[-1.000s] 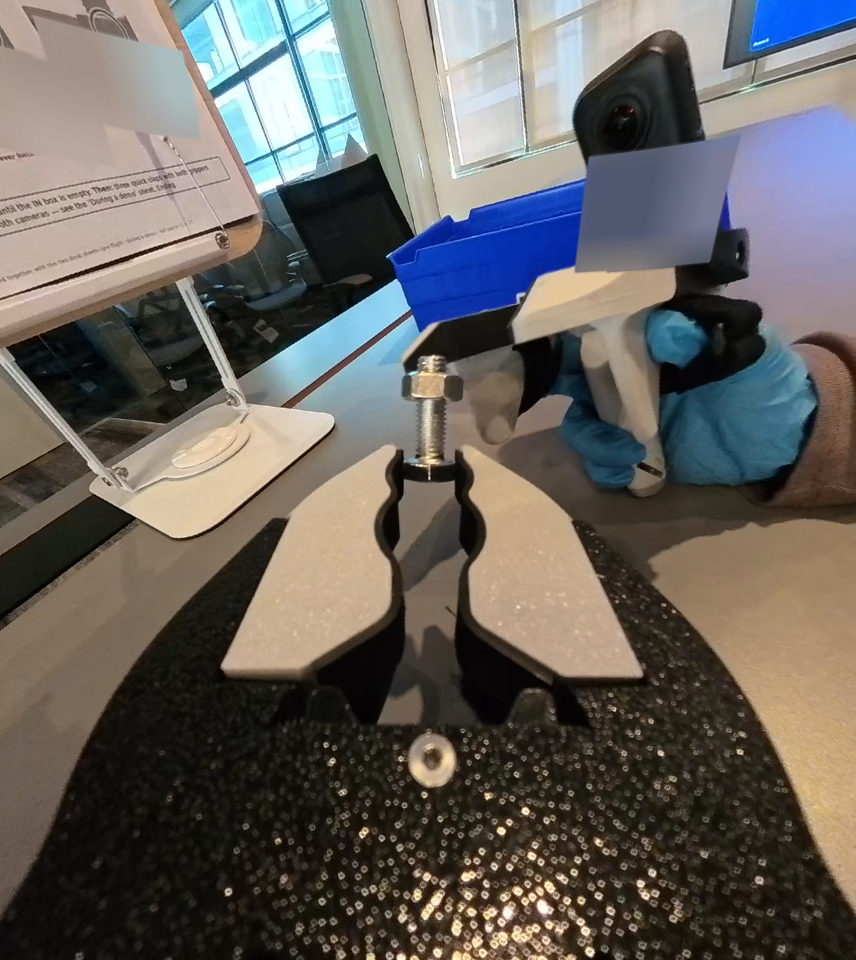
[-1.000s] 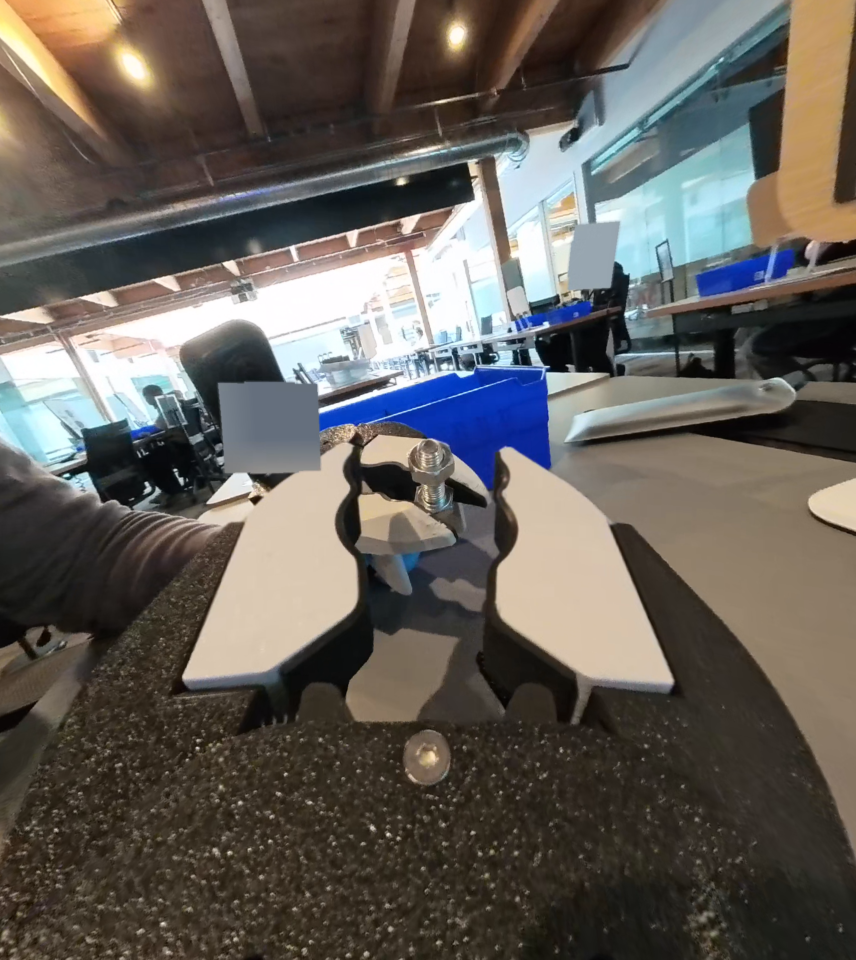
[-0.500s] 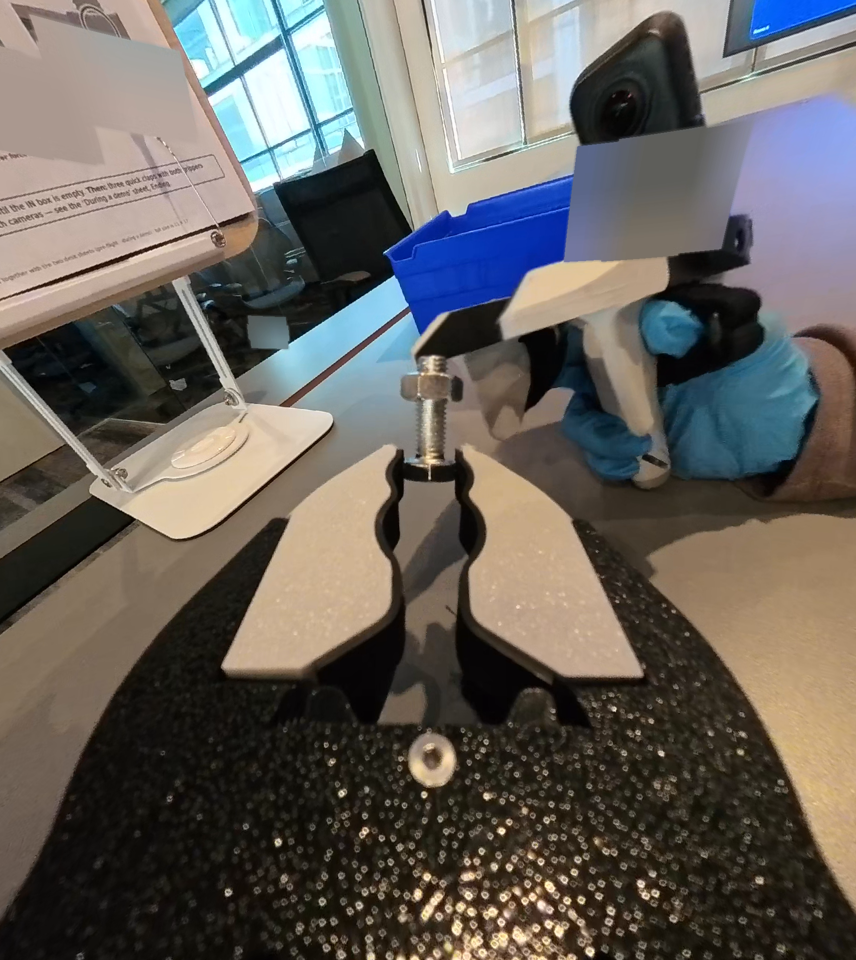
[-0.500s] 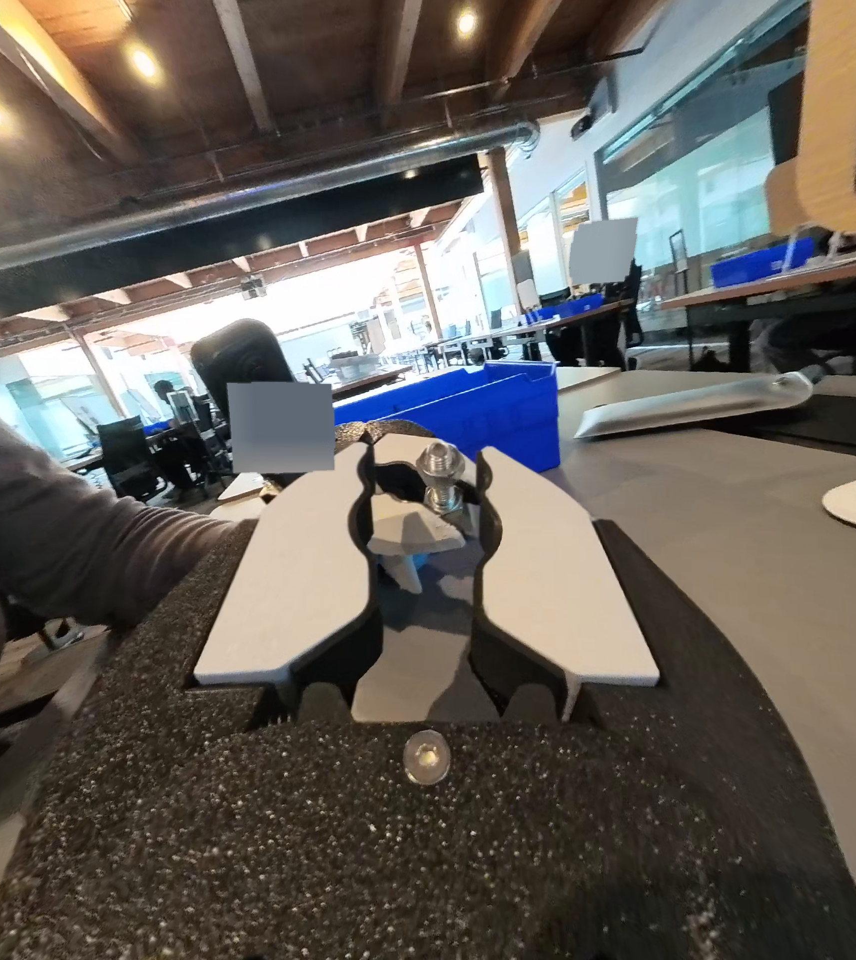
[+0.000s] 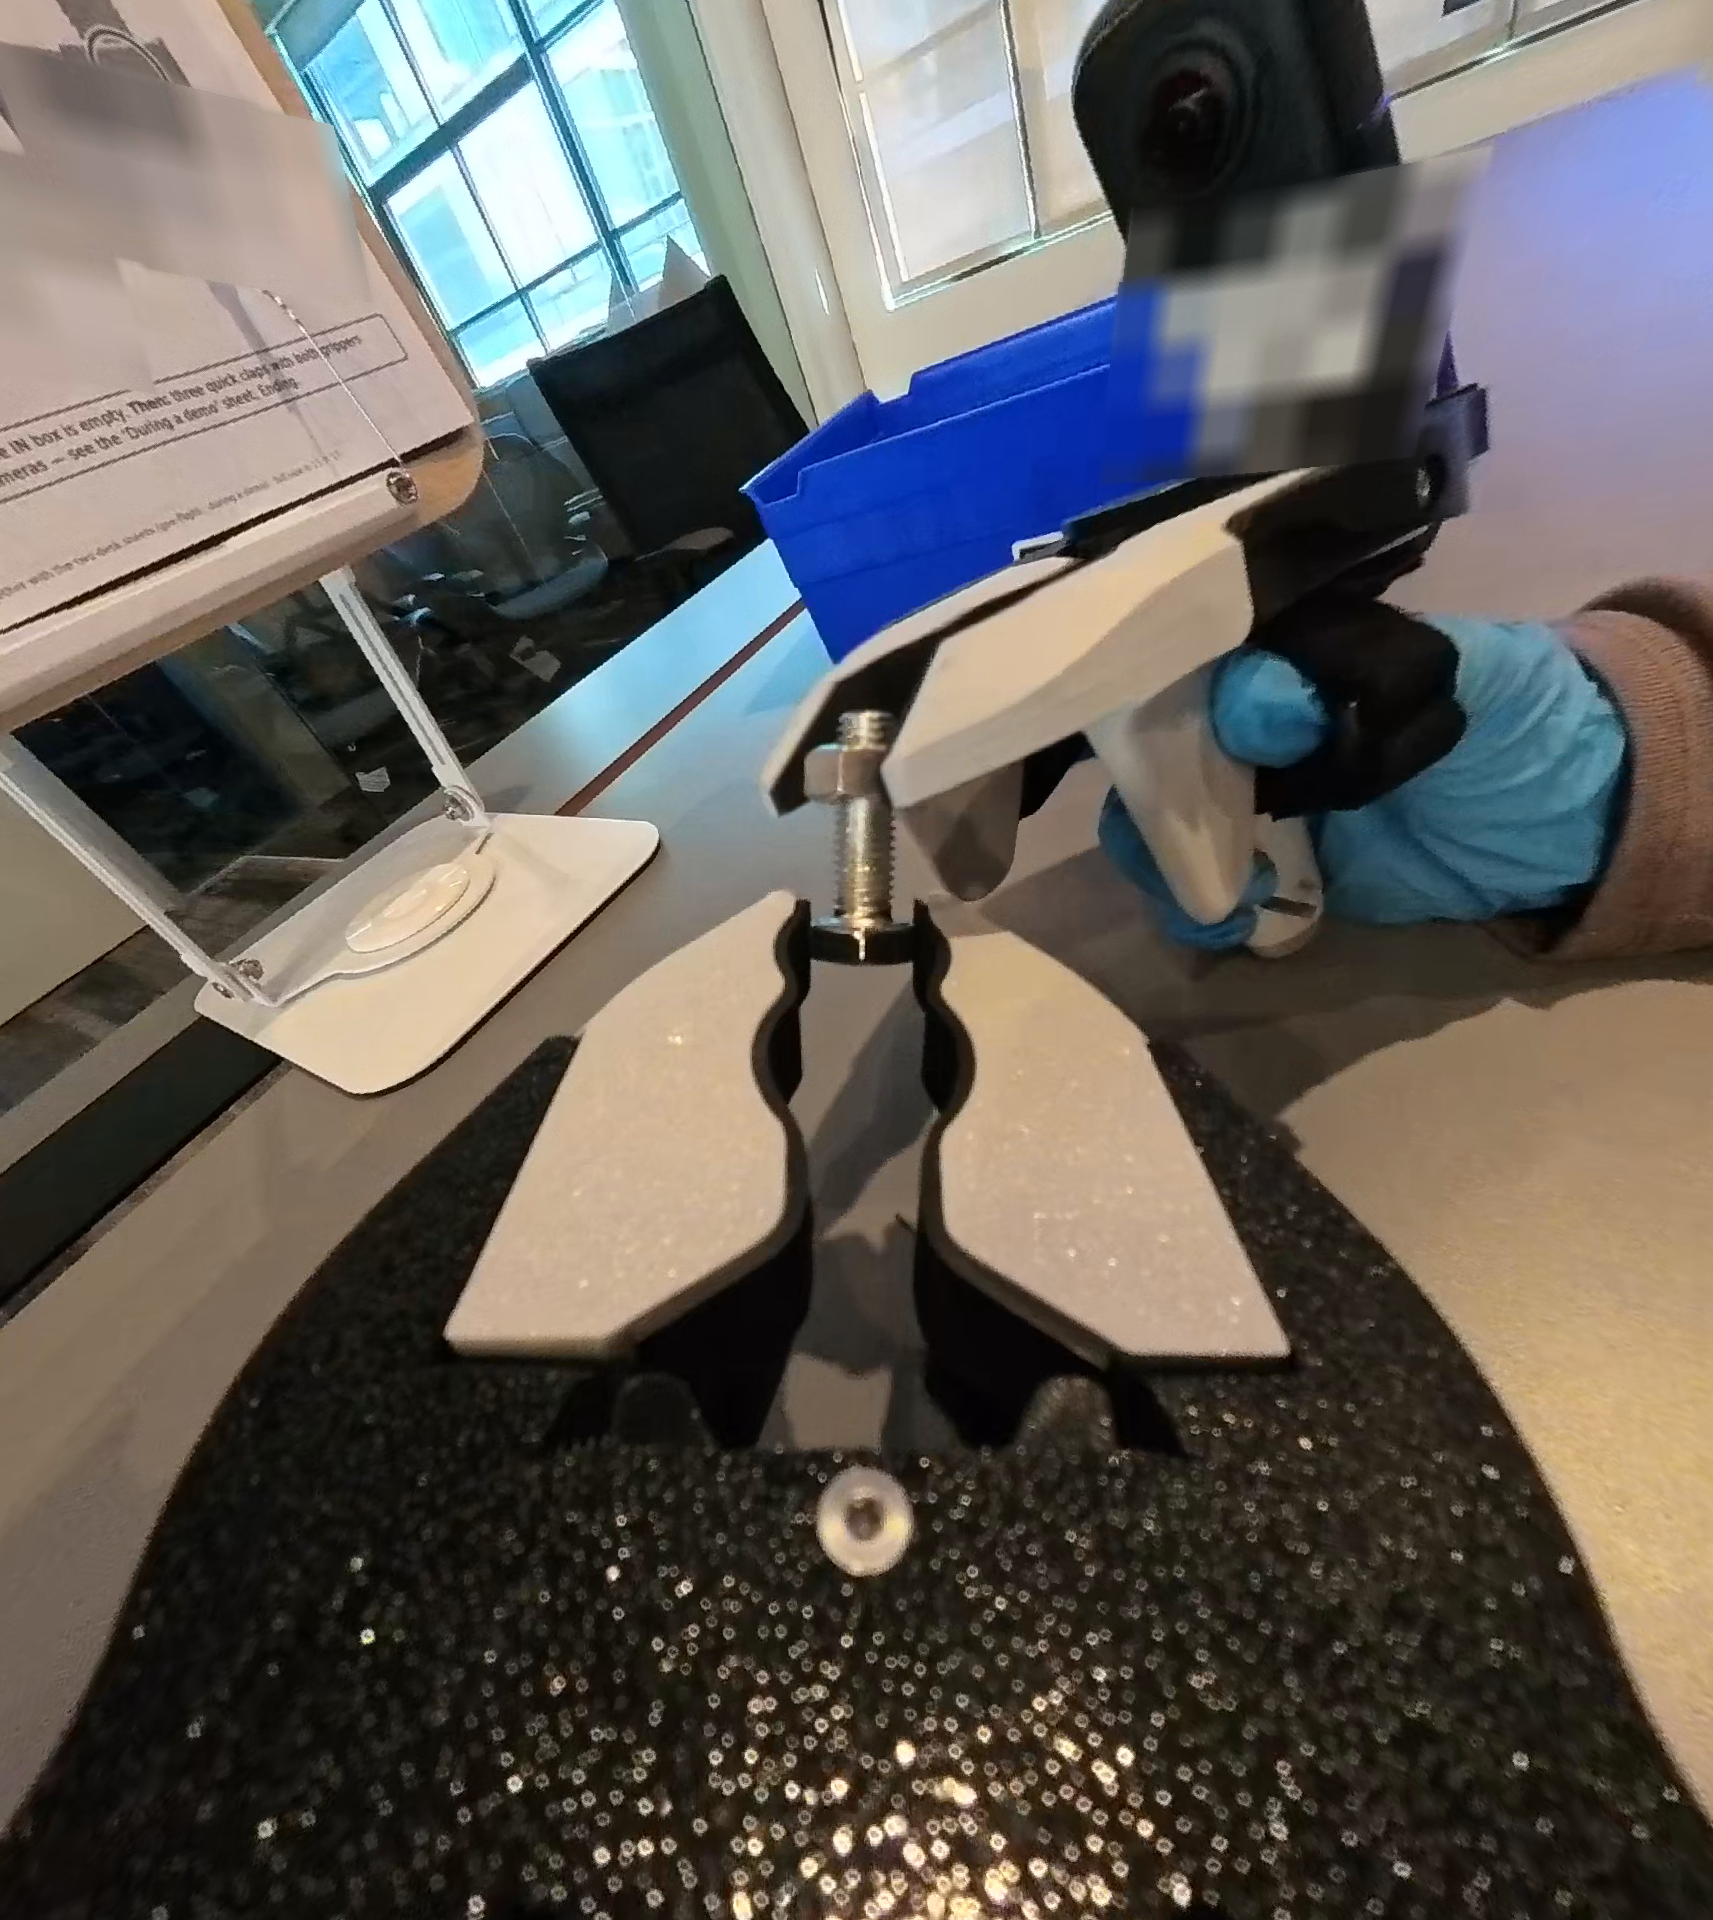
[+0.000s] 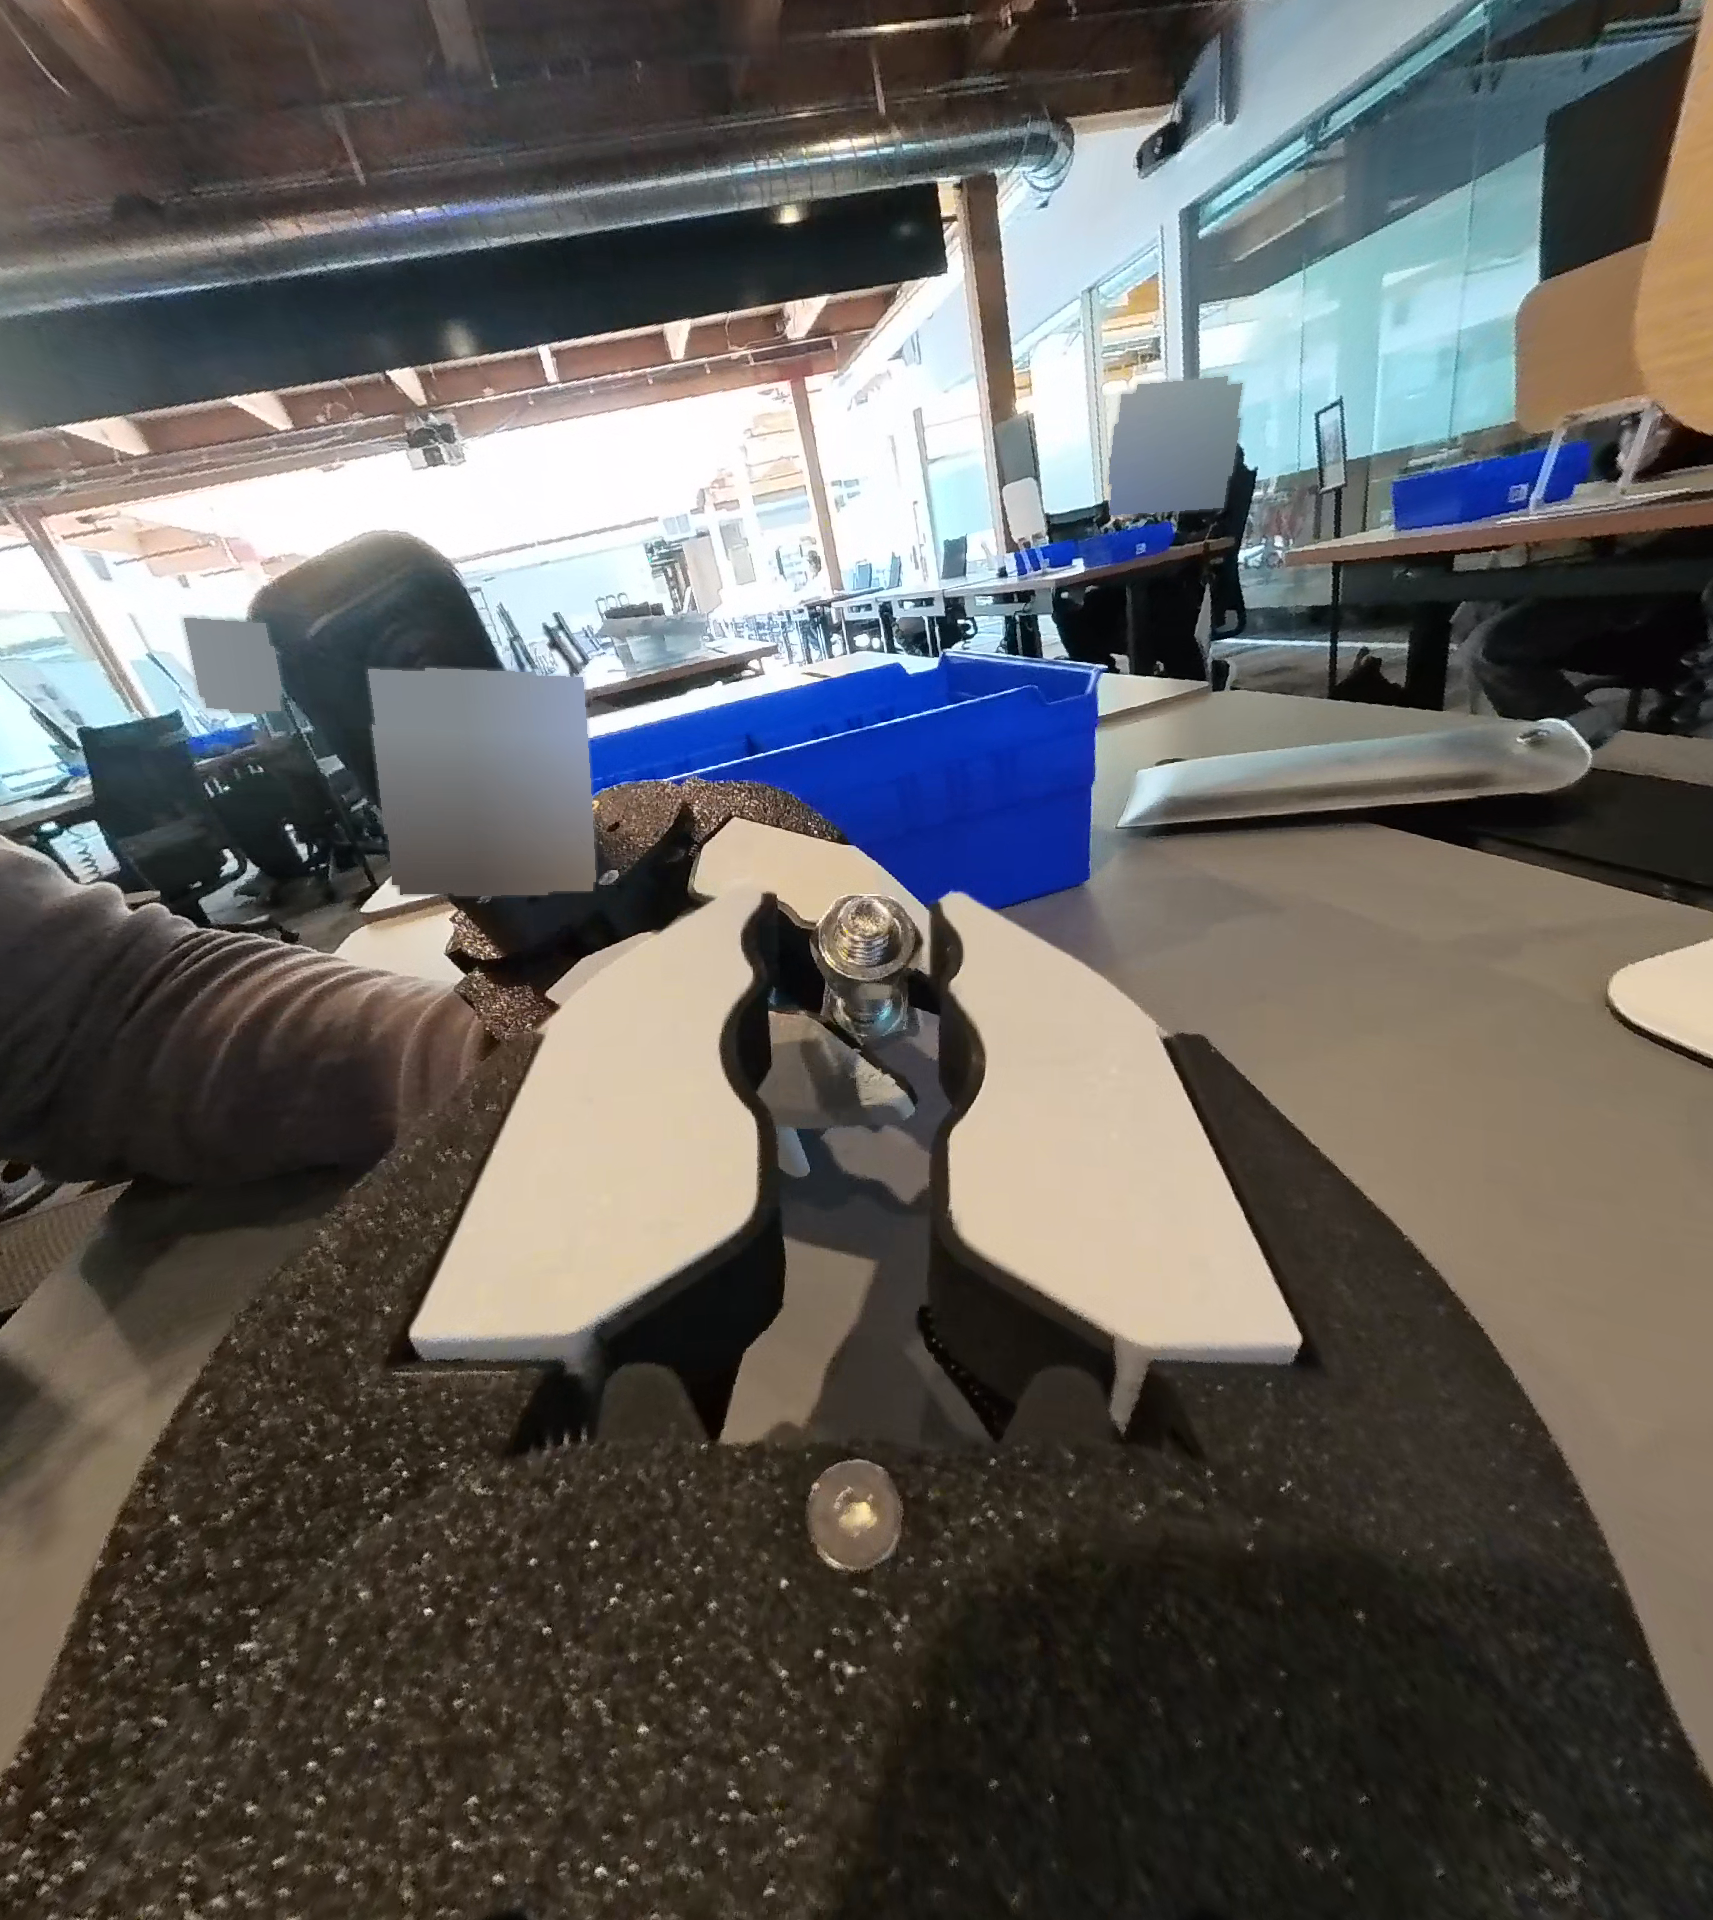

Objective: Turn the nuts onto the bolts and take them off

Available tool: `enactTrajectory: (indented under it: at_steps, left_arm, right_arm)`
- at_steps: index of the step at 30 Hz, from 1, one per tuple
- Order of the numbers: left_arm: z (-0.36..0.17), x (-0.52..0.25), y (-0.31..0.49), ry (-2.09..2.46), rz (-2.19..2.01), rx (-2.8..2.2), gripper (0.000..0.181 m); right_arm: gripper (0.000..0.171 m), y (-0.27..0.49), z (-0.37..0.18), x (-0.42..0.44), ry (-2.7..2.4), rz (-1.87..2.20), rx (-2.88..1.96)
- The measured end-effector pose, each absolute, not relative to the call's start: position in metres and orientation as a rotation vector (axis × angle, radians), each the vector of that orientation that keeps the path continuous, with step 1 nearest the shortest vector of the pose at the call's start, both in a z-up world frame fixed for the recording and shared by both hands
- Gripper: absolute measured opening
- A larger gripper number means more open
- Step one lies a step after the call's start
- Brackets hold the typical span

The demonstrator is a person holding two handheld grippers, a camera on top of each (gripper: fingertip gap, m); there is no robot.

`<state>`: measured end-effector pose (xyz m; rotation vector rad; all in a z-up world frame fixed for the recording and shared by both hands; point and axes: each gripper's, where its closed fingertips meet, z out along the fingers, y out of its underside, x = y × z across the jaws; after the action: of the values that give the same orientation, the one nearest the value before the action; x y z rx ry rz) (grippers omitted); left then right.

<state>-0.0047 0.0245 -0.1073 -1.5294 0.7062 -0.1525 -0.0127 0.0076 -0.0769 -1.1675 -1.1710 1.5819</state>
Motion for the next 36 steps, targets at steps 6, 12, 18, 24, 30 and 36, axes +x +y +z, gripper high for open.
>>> enactTrajectory:
  at_steps: [6, 12, 18, 24, 30, 36]
  left_arm:
    - [-0.106, -0.004, 0.023, 0.715, -0.146, -1.513, 0.018]
    - [-0.094, -0.006, 0.022, 0.681, -0.062, -1.396, 0.048]
    - [-0.091, -0.012, 0.024, 0.631, -0.088, -1.408, 0.055]
    - [-0.088, -0.017, 0.024, 0.587, -0.107, -1.402, 0.049]
    - [-0.088, -0.018, 0.025, 0.579, -0.120, -1.410, 0.044]
    - [-0.087, -0.018, 0.024, 0.580, -0.121, -1.405, 0.042]
  right_arm:
    - [0.019, 0.010, -0.079, -0.013, -1.165, 1.549, -1.193]
    - [0.019, 0.021, -0.074, -0.007, -1.099, 1.513, -1.217]
    - [0.019, 0.046, -0.036, 0.022, -1.008, 1.347, -1.176]
    - [0.019, 0.136, 0.048, 0.149, -0.851, 0.726, -1.199]
    - [0.019, 0.245, -0.017, 0.221, -1.051, 0.597, -1.591]
    - [0.019, 0.282, -0.100, 0.223, -1.242, 0.563, -1.688]
